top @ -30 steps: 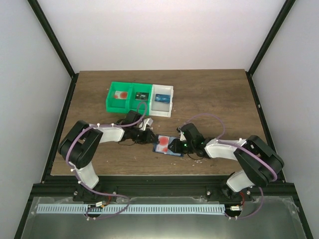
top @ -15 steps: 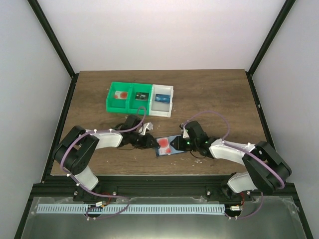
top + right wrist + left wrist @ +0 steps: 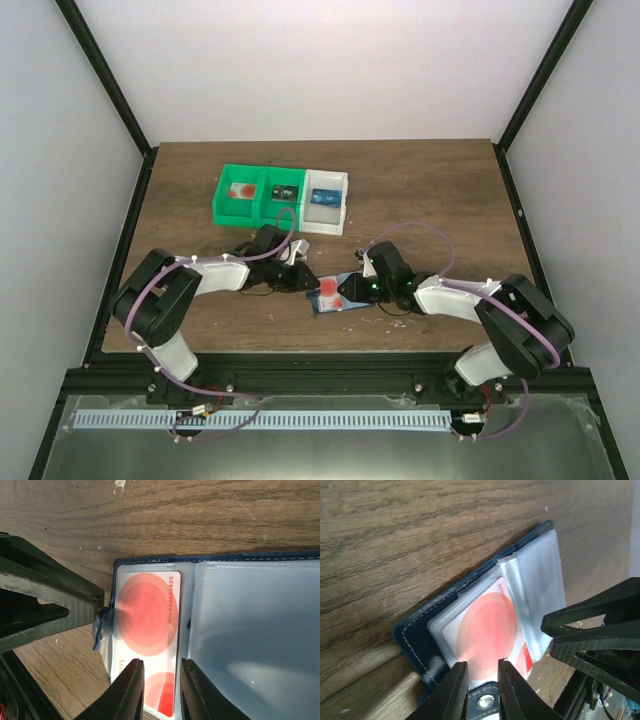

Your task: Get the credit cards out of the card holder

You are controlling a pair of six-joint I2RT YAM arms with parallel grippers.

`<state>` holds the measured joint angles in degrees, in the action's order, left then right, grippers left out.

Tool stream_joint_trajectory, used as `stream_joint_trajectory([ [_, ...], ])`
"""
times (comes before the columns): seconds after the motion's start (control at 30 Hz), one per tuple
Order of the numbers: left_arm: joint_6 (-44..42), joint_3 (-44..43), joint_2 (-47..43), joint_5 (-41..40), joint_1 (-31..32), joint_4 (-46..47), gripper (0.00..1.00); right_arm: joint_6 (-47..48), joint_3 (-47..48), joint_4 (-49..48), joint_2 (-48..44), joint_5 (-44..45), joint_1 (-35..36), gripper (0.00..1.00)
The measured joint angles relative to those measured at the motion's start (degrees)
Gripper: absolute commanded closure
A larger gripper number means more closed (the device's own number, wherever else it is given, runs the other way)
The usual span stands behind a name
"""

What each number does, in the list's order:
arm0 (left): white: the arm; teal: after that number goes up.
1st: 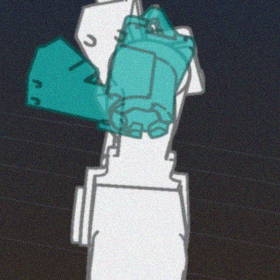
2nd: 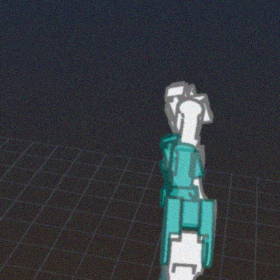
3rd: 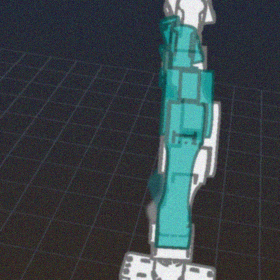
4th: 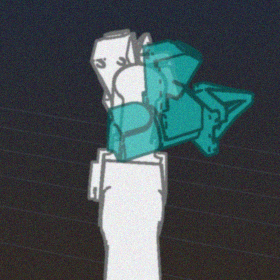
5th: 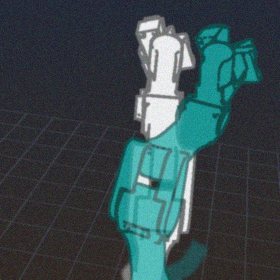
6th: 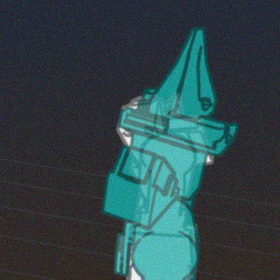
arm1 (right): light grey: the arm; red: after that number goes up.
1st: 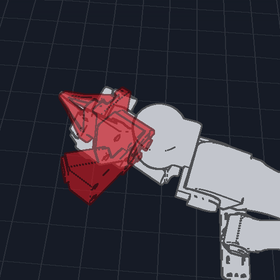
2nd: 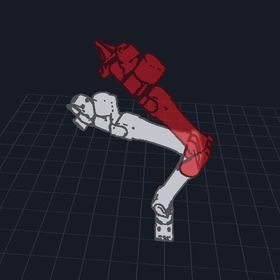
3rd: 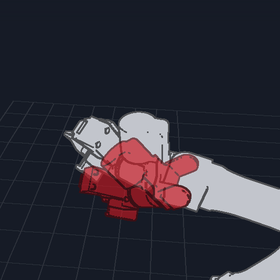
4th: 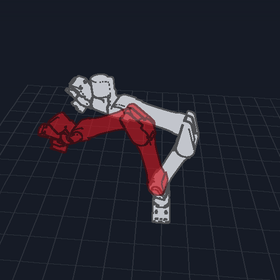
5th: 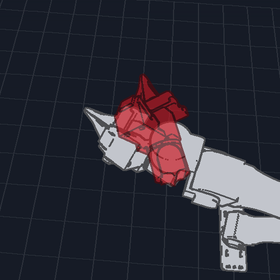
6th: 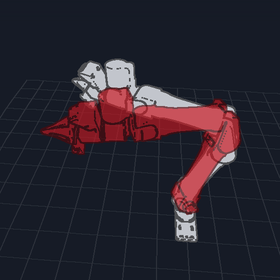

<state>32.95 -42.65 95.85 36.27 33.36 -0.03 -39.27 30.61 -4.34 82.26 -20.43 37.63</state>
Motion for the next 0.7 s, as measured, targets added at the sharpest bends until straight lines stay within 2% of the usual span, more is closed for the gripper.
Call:
stream_joint_trajectory([
  [0.23,-0.5,0.0,2.5,0.0,0.0,0.5,0.91,-0.2,0.4,-2.5,0.9,-1.3,0.0,0.79],
  [0.7,-0.4,0.8,4.2,0.1,0.0,2.8,0.96,-0.9,0.0,-5.2,2.5,-2.1,0.0,0.82],
])
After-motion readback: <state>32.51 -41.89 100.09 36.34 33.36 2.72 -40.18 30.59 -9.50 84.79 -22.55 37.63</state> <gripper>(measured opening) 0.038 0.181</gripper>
